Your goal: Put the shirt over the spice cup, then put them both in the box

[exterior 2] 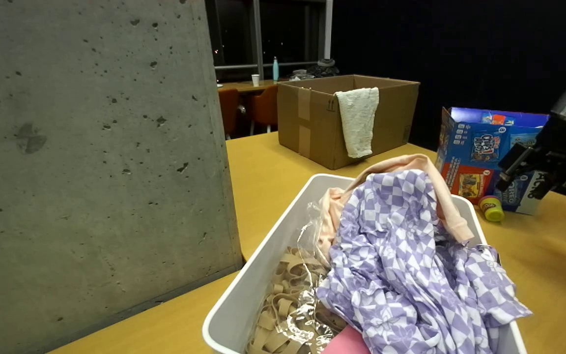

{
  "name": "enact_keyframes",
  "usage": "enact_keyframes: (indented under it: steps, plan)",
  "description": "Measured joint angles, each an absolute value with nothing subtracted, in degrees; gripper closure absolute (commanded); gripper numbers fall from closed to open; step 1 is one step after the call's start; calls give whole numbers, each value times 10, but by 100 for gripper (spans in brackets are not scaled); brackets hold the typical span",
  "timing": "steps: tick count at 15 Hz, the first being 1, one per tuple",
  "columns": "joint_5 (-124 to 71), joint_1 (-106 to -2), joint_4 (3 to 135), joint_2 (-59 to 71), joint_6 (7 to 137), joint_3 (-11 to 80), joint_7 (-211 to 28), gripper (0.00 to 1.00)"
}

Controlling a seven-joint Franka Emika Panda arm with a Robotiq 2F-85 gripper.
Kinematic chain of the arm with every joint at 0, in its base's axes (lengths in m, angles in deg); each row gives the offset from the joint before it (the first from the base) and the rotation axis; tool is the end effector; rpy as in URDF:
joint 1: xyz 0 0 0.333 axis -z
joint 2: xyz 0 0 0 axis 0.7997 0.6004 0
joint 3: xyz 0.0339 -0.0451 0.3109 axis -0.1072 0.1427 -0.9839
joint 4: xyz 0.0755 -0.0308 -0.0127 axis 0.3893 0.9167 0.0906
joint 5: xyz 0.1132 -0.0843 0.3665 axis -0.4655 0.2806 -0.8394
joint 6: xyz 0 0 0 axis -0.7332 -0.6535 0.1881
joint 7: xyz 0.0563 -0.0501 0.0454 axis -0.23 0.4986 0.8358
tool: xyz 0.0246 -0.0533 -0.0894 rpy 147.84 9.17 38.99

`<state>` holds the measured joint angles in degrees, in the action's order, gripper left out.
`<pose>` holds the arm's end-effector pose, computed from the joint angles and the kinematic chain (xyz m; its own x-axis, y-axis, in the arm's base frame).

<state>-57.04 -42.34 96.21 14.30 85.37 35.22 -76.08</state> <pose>0.5668 -0.1653 0.2206 0.8853 -0.4596 0.0708 -0.4345 -0.8718 -0.2262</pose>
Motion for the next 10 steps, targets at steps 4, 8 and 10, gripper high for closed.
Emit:
enact_keyframes:
  steps: [4, 8, 10]
  plan:
    - [-559, -423, 902, 203, 853, 351, -802, 0]
    - [-540, -425, 870, 243, 852, 349, -843, 0]
    - [-527, -425, 862, 253, 852, 349, -865, 0]
